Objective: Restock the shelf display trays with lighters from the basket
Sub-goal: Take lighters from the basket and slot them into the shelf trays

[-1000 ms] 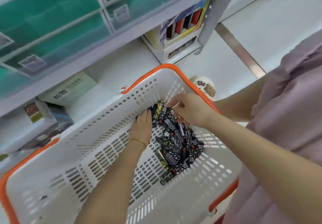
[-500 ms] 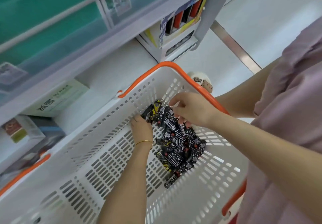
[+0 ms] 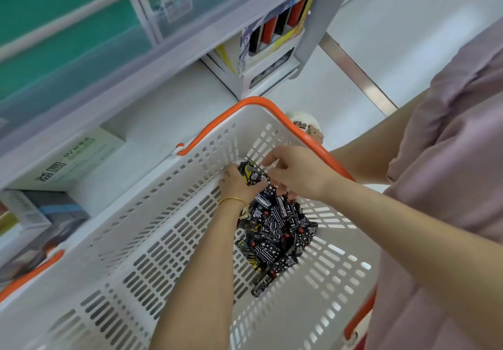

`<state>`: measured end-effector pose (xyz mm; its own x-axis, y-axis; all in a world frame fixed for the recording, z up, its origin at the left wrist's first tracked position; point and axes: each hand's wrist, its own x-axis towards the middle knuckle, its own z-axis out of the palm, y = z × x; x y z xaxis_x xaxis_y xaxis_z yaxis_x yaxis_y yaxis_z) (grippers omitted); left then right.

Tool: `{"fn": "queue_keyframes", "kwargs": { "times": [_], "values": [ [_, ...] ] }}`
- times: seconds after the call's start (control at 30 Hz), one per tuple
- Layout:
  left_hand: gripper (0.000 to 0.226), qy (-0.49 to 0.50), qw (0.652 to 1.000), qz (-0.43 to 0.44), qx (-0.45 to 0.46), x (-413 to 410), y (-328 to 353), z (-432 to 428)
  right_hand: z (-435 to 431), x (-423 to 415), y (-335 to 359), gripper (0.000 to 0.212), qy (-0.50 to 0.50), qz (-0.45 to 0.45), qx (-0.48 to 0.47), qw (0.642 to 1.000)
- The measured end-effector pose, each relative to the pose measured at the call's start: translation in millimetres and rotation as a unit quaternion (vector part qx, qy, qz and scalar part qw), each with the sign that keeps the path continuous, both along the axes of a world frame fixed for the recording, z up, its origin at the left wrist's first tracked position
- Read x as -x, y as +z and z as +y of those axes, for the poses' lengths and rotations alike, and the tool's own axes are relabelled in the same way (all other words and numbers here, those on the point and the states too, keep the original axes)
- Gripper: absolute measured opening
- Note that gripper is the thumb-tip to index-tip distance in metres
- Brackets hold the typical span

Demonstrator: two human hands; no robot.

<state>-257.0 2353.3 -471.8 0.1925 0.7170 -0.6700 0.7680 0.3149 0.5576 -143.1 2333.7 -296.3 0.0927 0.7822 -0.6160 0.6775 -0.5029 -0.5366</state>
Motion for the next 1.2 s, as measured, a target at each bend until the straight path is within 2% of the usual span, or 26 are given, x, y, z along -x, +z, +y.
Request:
{"fn": "queue_keyframes", "kwargs": {
  "times": [0.17, 0.3, 0.53, 0.7, 0.9, 1.2],
  "values": [
    [0.102, -0.155, 0.986, 0.051, -0.032, -2.4, -3.1, -13.1, 1.9, -0.4, 0.0, 0.023, -0.008, 0.007, 0.000, 1.000],
    [0.100, -0.197, 0.976, 0.077, -0.048, -8.2, 0.4, -19.2, 2.6, -0.1, 0.0, 0.024, -0.004, 0.006, -0.005, 1.000],
    [0.103, -0.112, 0.992, 0.045, 0.027, -21.3, -3.9, -35.5, 2.6, -1.1, 1.3, 0.023, -0.003, 0.003, -0.006, 1.000],
    [0.098, -0.063, 0.996, -0.022, 0.051, -22.4, -3.2, -38.7, 1.9, -0.1, 1.2, 0.024, 0.005, 0.001, -0.004, 1.000],
    [0.097, -0.022, 0.992, -0.068, 0.107, -23.9, -2.9, -36.3, 1.2, 0.0, 0.7, 0.026, 0.005, 0.006, -0.006, 1.000],
    [0.076, 0.053, 0.973, -0.176, 0.141, -29.5, 8.3, -46.7, 1.4, -0.5, 0.8, 0.026, 0.003, 0.015, -0.010, 1.000]
  ]
}}
